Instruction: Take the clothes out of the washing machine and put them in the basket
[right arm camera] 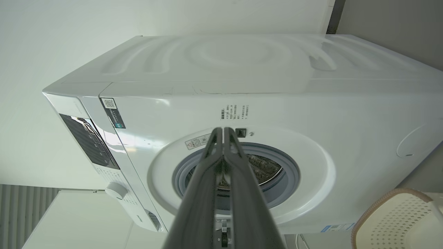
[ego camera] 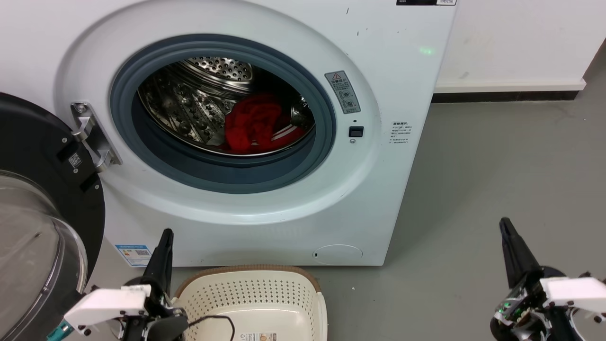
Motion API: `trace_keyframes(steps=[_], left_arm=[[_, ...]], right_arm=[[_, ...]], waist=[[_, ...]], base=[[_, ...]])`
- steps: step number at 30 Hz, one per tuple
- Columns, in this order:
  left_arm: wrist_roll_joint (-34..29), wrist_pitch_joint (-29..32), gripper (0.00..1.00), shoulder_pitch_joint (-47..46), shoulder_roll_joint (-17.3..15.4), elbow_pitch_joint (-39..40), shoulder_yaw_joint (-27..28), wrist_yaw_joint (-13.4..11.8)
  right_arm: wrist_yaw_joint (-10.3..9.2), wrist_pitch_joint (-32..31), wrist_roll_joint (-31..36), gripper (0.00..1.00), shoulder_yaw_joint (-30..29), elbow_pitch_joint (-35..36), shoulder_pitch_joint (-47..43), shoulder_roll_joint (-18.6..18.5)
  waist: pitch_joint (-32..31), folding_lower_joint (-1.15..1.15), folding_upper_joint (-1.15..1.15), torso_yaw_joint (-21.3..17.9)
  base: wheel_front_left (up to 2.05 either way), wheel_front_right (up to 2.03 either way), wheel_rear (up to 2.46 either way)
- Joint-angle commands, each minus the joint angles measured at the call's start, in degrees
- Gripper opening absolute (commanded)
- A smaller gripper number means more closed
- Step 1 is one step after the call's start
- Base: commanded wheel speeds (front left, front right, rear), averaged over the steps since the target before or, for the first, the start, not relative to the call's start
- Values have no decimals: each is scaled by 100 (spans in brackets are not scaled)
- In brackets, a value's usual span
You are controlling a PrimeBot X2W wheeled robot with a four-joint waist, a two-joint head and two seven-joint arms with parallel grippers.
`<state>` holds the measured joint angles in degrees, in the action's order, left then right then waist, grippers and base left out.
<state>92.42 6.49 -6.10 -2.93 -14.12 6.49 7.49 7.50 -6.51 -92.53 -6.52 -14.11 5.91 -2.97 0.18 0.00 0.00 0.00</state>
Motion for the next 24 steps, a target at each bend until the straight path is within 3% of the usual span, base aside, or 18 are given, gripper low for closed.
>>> trace_keyframes(steps=[1,13,24], left_arm=[[0,-3,100,19,1,-44,-9,-1],[-320,-351,100,-29,1,112,-284,0],[-1654,-629,100,-101,1,308,-242,0]], right_arm=[[-1,0,-2,100,2,-40,-26,1],[-1,348,464,100,166,198,-165,-5],[-1,628,1949,100,140,480,-267,1]], waist=[[0,0,0,0],[8,0,0,-17],[15,0,0,-33]], base=[[0,0,0],[0,0,0],[0,0,0]])
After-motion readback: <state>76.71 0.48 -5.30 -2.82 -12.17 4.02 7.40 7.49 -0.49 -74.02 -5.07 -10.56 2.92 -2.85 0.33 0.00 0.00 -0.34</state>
